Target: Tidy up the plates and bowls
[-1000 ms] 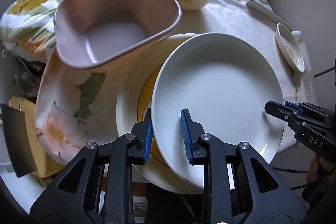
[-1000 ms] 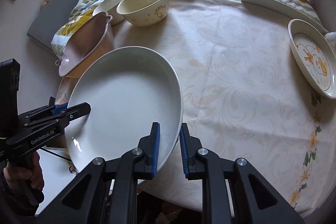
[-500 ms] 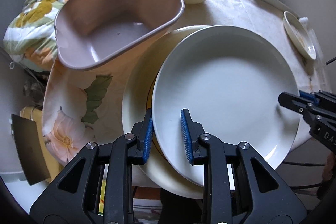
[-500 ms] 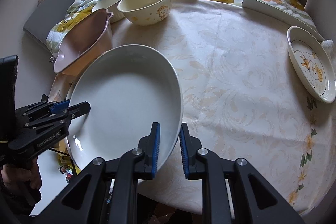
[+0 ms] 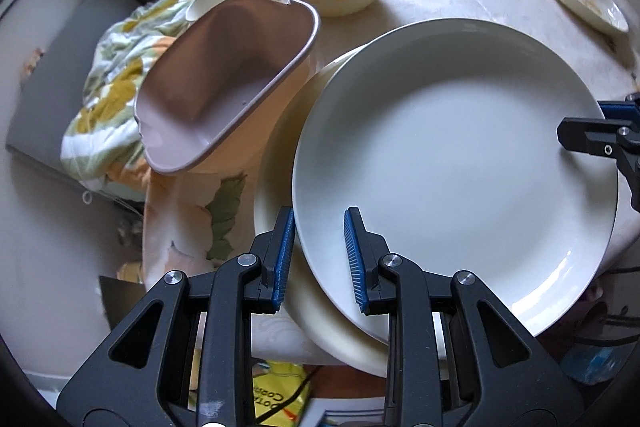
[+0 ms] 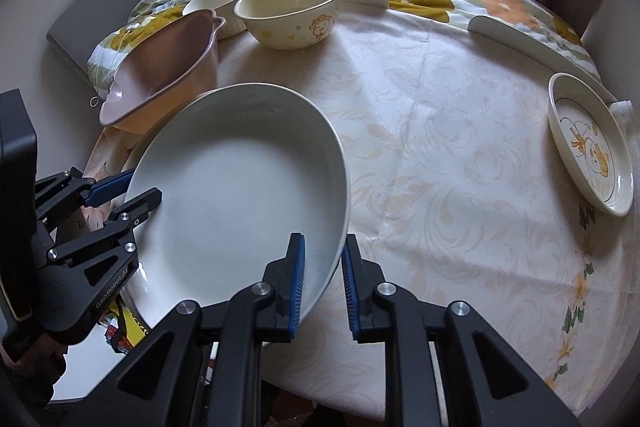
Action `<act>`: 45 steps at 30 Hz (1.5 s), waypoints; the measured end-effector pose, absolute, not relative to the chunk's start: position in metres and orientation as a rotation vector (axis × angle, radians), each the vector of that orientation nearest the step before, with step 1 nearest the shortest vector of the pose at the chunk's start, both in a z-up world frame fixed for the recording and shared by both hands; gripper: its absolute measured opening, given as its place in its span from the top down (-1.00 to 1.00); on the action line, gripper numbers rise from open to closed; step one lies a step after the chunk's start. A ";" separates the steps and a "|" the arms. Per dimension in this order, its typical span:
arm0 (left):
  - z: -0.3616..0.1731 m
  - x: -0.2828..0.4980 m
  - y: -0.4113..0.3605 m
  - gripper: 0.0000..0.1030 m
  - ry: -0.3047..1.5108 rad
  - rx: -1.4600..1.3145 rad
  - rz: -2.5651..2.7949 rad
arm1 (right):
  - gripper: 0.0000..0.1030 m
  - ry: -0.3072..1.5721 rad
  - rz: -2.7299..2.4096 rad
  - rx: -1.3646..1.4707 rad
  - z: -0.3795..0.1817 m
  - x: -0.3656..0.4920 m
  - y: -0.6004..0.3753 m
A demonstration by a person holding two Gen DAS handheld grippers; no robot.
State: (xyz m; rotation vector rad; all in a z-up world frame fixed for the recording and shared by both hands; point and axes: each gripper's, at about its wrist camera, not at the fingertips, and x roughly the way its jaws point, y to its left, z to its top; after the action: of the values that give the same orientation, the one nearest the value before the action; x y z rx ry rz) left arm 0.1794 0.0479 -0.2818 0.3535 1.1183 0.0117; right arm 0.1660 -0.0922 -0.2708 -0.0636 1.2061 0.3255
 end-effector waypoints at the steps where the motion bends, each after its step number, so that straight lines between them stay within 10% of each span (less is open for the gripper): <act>1: -0.281 0.179 0.048 0.56 1.117 0.356 0.012 | 0.67 1.202 0.321 -0.073 -0.271 0.166 -0.091; 37: -0.277 0.175 0.045 0.55 1.104 0.416 0.060 | 0.67 1.172 0.225 -0.244 -0.271 0.158 -0.067; 41: -0.279 0.176 0.043 0.00 1.126 0.389 0.023 | 0.67 1.176 0.227 -0.203 -0.271 0.159 -0.071; 43: -0.277 0.175 0.040 -0.67 1.112 0.380 0.019 | 0.67 1.176 0.231 -0.164 -0.270 0.160 -0.076; 45: -0.273 0.172 0.035 -0.67 1.088 0.390 0.016 | 0.67 1.172 0.239 -0.128 -0.269 0.159 -0.081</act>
State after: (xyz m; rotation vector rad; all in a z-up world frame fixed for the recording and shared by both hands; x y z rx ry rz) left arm 0.1725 0.0354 -0.2732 0.3900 1.0875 0.0156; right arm 0.1587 -0.0807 -0.2686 -0.1279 1.1717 0.2390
